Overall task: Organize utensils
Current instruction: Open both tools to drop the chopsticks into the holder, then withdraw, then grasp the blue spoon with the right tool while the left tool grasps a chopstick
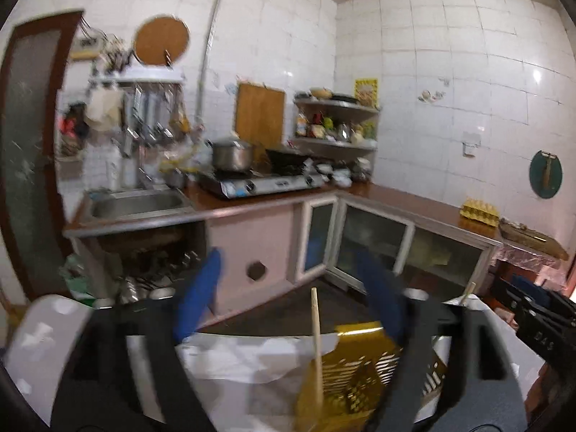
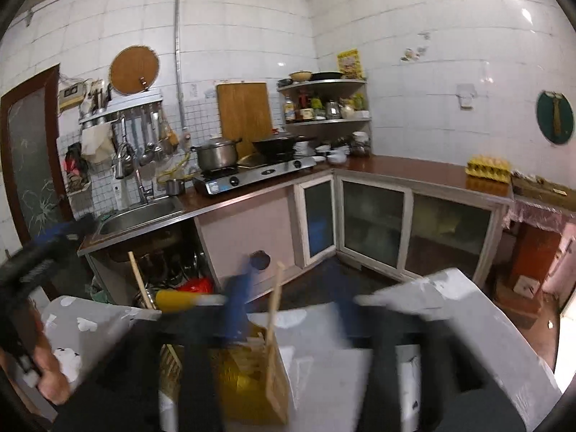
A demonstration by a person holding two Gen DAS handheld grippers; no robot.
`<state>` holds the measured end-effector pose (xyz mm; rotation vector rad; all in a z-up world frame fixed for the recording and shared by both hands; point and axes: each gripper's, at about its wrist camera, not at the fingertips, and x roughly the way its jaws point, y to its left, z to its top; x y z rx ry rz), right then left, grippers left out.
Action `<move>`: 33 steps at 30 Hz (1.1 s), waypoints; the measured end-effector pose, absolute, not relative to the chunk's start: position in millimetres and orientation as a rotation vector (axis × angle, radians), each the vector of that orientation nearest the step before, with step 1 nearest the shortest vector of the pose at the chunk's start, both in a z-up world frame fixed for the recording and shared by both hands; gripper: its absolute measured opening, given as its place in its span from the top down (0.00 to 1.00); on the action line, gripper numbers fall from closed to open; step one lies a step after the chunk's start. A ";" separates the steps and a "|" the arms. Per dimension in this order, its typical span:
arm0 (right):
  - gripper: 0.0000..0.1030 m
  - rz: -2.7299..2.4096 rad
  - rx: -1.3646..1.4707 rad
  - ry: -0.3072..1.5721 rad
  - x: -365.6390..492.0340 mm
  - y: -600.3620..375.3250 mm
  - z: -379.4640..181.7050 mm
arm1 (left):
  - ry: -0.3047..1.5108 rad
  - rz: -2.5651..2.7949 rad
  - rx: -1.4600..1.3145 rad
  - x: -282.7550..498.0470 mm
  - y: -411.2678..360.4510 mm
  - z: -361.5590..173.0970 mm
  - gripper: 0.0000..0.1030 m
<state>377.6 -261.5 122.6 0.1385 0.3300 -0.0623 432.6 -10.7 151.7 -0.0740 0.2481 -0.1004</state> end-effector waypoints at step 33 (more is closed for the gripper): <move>0.45 -0.246 0.150 0.894 238.2 -218.2 -60.9 | 0.828 -0.091 -0.026 332.3 -8.2 -29.5 0.05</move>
